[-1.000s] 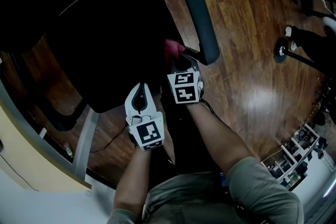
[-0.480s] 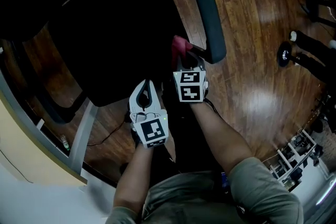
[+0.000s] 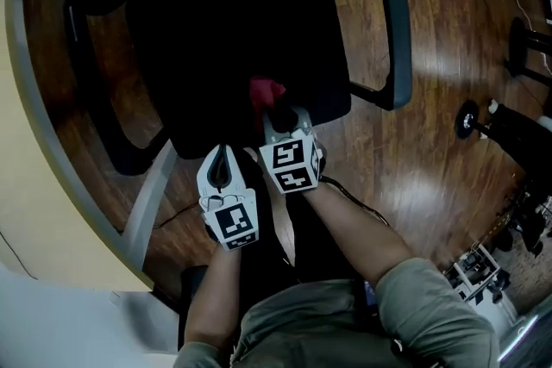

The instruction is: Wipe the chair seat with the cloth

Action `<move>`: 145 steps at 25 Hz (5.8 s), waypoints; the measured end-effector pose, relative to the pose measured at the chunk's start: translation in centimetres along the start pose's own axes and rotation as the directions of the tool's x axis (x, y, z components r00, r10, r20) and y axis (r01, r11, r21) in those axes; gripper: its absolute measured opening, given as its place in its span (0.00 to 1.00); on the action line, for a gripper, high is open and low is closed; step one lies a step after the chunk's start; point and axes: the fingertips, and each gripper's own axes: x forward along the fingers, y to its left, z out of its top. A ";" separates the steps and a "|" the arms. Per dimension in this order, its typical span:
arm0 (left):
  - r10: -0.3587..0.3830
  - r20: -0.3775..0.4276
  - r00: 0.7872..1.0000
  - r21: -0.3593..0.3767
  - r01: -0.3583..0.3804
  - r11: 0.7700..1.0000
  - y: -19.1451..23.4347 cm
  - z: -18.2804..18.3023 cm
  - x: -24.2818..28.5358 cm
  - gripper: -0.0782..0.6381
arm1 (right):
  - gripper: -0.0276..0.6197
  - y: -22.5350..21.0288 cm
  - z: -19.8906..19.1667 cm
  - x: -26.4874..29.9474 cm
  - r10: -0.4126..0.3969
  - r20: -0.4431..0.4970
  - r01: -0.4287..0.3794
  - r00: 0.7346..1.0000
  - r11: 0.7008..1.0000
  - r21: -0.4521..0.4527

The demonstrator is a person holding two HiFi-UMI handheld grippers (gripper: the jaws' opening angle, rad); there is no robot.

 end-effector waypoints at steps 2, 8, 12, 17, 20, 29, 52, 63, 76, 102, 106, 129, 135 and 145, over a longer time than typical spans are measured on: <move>0.033 -0.007 0.999 -0.023 -0.033 0.999 2.4 -1.1 -1.0 0.12 | 0.14 4.3 0.7 0.6 0.074 0.004 -0.074 0.997 0.996 -0.051; 0.102 -0.035 0.994 -0.101 -0.105 0.989 8.2 -5.7 -4.5 0.12 | 0.14 15.4 0.5 2.5 0.224 -0.030 -0.225 0.974 0.956 -0.186; 0.135 -0.055 0.989 -0.133 -0.141 0.981 11.2 -7.9 -6.2 0.12 | 0.14 20.4 -0.6 3.4 0.279 -0.077 -0.289 0.957 0.929 -0.230; 0.157 -0.055 0.986 -0.156 -0.164 0.974 12.9 -8.3 -6.3 0.12 | 0.14 22.8 -1.8 4.4 0.311 -0.137 -0.337 0.941 0.899 -0.278; 0.148 -0.054 0.987 -0.155 -0.155 0.976 13.0 -8.7 -6.0 0.12 | 0.14 22.7 -3.0 5.1 0.301 -0.163 -0.337 0.940 0.895 -0.292; 0.088 -0.049 0.995 -0.096 -0.093 0.991 9.8 -6.5 -4.1 0.12 | 0.14 17.6 -3.2 4.0 0.242 -0.143 -0.269 0.960 0.938 -0.218; -0.181 -0.008 0.983 0.139 0.181 0.974 -13.7 4.3 3.7 0.12 | 0.14 -13.7 -10.2 -5.2 -0.131 -0.154 0.159 0.979 0.970 0.187; -0.215 -0.043 0.976 0.175 0.219 0.960 -17.5 4.3 5.1 0.12 | 0.14 -16.3 -13.1 -5.7 -0.116 -0.179 0.155 0.977 0.963 0.221; -0.232 0.003 0.973 0.124 0.229 0.965 -17.3 9.9 0.9 0.12 | 0.14 -13.9 -6.4 -13.5 -0.073 -0.085 0.082 0.994 0.991 0.107; 0.070 0.278 0.958 -0.109 -0.041 0.993 0.9 23.1 -17.0 0.12 | 0.14 3.2 19.3 -25.5 0.254 0.203 -0.171 0.945 0.919 -0.355; 0.166 0.313 0.935 -0.177 -0.114 0.978 5.9 22.9 -21.0 0.12 | 0.14 9.7 22.0 -26.1 0.354 0.204 -0.230 0.913 0.858 -0.459; 0.615 0.200 0.763 -0.518 -0.450 0.727 28.4 6.2 -41.3 0.12 | 0.14 46.7 18.7 -24.3 0.650 -0.149 -0.466 0.745 0.347 -0.814; 0.650 0.139 0.747 -0.552 -0.487 0.677 30.9 2.2 -43.3 0.12 | 0.14 50.6 16.9 -21.7 0.625 -0.208 -0.489 0.753 0.319 -0.812; 0.651 0.094 0.754 -0.572 -0.494 0.655 32.0 -0.6 -43.4 0.12 | 0.15 51.7 13.3 -16.8 0.520 -0.319 -0.524 0.792 0.312 -0.792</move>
